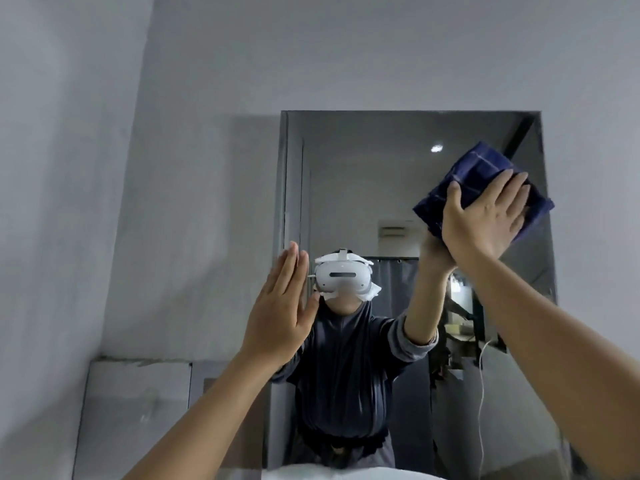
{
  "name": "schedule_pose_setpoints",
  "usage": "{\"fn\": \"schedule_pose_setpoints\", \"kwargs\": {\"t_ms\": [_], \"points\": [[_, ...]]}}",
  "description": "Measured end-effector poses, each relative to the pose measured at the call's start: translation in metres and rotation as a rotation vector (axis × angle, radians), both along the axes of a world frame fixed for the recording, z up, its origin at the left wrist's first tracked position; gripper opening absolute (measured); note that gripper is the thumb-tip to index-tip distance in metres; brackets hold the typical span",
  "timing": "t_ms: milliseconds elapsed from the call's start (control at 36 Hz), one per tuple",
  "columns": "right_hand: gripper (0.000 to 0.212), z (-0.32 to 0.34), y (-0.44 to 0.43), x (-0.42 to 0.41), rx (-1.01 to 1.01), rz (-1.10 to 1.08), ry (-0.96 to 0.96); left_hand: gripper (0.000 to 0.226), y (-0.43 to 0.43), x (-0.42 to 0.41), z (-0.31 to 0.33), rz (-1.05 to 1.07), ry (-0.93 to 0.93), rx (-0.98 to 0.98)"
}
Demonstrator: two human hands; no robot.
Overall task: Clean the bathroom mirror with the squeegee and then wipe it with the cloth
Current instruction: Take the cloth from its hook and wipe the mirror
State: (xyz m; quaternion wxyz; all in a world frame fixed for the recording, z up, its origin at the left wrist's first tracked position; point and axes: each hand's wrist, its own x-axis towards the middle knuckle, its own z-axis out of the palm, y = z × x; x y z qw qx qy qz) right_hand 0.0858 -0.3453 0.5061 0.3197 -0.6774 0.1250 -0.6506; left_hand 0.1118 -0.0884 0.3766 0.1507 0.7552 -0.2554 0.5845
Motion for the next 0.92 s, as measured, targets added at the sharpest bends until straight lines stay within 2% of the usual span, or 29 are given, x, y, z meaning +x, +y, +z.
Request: {"fn": "schedule_pose_setpoints", "kwargs": {"t_ms": [139, 222, 306, 444, 556, 639, 694, 750, 833, 917], "points": [[0.08, -0.007, 0.058, 0.006, -0.045, 0.02, -0.021, 0.061, 0.002, -0.001, -0.035, -0.07, 0.056, -0.009], [0.079, -0.006, 0.092, 0.008, -0.176, 0.055, -0.019, 0.061, 0.002, 0.0, -0.052, -0.083, 0.072, -0.036], [0.077, -0.004, 0.122, 0.011, -0.444, 0.072, 0.014, 0.061, 0.002, 0.0, -0.061, -0.091, 0.076, -0.049], [0.073, -0.008, 0.146, 0.012, -1.025, 0.007, 0.089, 0.06, -0.001, -0.002, -0.069, -0.074, 0.076, -0.067], [0.072, -0.012, 0.127, 0.006, -1.332, -0.076, 0.148, 0.06, -0.001, -0.002, -0.069, -0.057, 0.075, -0.069], [0.072, -0.013, 0.087, -0.002, -1.472, -0.121, 0.201, 0.061, -0.001, -0.001, -0.069, -0.041, 0.076, -0.071], [0.074, -0.017, 0.055, -0.009, -1.447, -0.162, 0.24, 0.062, -0.002, -0.001, -0.069, -0.036, 0.08, -0.075], [0.076, -0.024, 0.02, -0.014, -1.333, -0.185, 0.269, 0.062, -0.002, -0.002, -0.07, -0.031, 0.078, -0.068], [0.075, -0.04, -0.026, -0.019, -1.054, -0.139, 0.265, 0.061, -0.004, -0.004, -0.069, -0.034, 0.08, -0.064], [0.075, -0.059, -0.053, -0.021, -0.683, -0.063, 0.254, 0.061, -0.005, -0.006, -0.069, -0.061, 0.101, -0.081]]}}
